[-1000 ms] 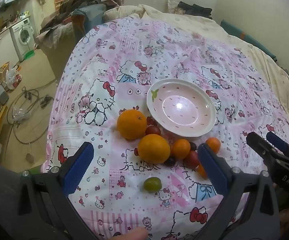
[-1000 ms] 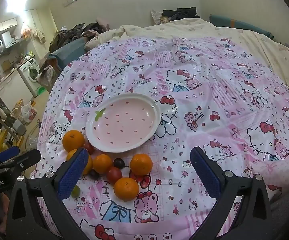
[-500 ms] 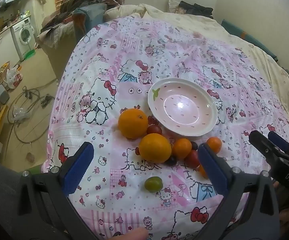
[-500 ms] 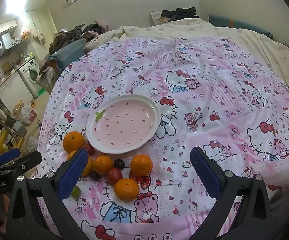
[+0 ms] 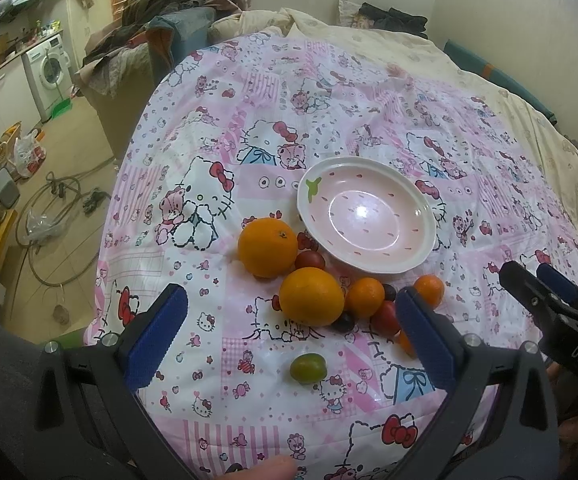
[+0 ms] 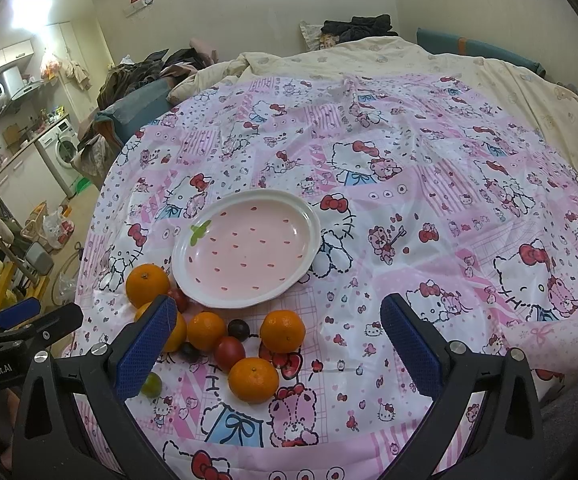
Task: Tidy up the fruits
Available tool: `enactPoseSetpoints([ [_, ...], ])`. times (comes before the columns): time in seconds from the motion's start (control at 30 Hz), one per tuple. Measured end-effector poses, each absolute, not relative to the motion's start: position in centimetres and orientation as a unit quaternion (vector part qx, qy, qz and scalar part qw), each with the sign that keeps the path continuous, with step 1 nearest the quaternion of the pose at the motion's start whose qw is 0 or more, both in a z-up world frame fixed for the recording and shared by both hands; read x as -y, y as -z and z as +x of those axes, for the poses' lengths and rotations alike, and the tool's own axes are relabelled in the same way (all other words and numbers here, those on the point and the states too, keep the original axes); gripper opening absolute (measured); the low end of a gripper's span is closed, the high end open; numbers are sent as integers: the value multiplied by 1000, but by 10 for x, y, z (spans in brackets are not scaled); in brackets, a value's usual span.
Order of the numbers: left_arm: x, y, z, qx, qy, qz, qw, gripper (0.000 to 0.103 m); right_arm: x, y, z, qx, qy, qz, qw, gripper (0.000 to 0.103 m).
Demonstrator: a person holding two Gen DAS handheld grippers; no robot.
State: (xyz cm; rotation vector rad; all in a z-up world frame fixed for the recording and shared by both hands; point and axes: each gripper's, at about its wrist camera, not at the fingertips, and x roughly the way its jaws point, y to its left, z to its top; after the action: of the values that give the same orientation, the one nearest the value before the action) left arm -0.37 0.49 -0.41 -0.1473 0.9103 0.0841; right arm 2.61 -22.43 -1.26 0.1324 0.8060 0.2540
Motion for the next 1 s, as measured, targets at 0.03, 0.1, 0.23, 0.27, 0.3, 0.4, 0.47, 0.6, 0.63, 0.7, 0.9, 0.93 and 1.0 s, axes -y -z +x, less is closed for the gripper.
enactPoseSetpoints([
  [0.03,-5,5,-4,-439,-40,-71,895,102,224,12,26,-391,-123,64,910,103],
  [0.1,-6,5,-5,-439,-40,-69,895,102,224,12,26,-391,-123,66,910,103],
  [0.23,-5,4,-4,-439,-41,-71,895,102,223,12,26,-391,-123,66,910,103],
  [0.27,-5,4,-4,-439,-41,-71,895,102,224,12,26,-390,-123,65,910,103],
  [0.3,-6,5,-5,-440,-41,-72,894,102,224,12,26,-391,-123,65,910,103],
  [0.4,-5,4,-4,-440,-41,-71,895,102,224,12,26,-390,-123,66,910,103],
  [0.47,-6,5,-5,-439,-41,-71,895,102,224,12,26,-391,-123,66,910,103],
  [0.6,-5,4,-4,-440,-41,-70,894,102,224,12,26,-390,-123,65,910,103],
  [0.63,-6,5,-5,-440,-41,-71,894,102,224,12,26,-390,-123,66,910,103],
  [0.7,-5,5,-4,-439,-41,-71,895,102,224,12,26,-391,-123,66,910,103],
  [0.9,-5,4,-4,-439,-41,-71,895,102,224,12,26,-390,-123,66,910,103],
  [0.93,-5,4,-4,-440,-40,-71,895,102,224,12,26,-391,-123,66,910,103],
  [1.0,-5,4,-4,-440,-40,-70,894,102,224,12,26,-391,-123,67,910,103],
])
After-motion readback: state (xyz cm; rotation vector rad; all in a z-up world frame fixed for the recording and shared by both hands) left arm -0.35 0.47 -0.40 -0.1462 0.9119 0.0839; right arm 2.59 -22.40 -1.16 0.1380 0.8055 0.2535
